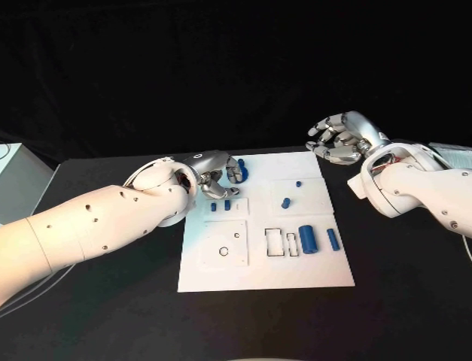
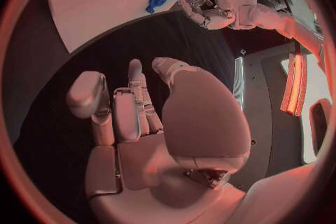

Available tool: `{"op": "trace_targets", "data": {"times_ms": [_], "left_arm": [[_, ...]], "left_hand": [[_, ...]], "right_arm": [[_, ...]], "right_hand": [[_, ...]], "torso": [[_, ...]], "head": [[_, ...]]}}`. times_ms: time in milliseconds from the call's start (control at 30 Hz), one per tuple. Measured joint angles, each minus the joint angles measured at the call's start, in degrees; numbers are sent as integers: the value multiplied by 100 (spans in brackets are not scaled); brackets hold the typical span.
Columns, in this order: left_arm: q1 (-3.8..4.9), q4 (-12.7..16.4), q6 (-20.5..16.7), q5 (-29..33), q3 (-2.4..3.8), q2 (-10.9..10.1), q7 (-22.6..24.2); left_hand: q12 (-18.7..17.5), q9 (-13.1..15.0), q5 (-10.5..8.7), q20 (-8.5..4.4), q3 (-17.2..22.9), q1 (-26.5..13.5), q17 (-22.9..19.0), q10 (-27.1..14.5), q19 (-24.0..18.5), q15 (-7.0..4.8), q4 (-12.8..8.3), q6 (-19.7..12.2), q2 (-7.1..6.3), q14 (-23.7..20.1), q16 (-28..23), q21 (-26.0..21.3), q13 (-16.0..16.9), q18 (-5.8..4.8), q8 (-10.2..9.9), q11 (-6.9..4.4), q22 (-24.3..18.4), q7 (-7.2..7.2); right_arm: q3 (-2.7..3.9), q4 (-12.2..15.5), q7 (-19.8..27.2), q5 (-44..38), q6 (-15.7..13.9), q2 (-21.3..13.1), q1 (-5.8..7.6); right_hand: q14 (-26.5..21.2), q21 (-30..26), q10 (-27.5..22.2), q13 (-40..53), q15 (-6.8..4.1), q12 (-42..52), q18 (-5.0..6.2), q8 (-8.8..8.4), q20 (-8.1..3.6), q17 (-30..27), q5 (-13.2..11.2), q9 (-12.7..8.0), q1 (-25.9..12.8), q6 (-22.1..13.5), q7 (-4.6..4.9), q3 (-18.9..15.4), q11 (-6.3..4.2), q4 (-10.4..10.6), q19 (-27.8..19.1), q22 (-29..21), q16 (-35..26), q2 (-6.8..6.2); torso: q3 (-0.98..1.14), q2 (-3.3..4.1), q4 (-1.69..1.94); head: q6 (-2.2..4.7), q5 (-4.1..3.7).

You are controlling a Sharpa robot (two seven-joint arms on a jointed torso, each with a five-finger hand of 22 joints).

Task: Assemble the parts on the task board

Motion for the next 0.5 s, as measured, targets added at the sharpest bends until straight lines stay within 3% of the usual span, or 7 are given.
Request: {"op": "trace_targets", "data": {"times_ms": [33, 500], "left_arm": [[0, -24, 0, -51, -7, 25, 0], [0, -244, 171, -516, -54, 226, -141]], "left_hand": [[-37, -10, 0, -11, 0, 0, 21, 0, 60, -20, 0, 0, 0, 20, 0, 63, -23, -74, 0, 0, 79, 0], [-204, -52, 0, -51, 33, -2, 6, -1, 139, -28, -2, 93, 2, 27, 23, 147, -147, -73, -43, 1, 196, -10]], "right_arm": [[0, 0, 3, 2, -1, 2, 0], [1, 30, 30, 13, -15, 2, -3]], "right_hand": [[0, 45, 0, -37, 0, -48, 0, 0, -12, 31, 0, 0, -14, 0, 0, 0, 0, 0, 30, 34, 30, -14], [0, 192, 57, -169, 0, -202, 0, 0, -14, 134, 22, 6, -11, 0, 0, 16, 16, -16, 71, 168, 100, -11]], "torso": [[0, 1, -3], [4, 3, 1]], "head": [[1, -3], [-26, -37]]}}
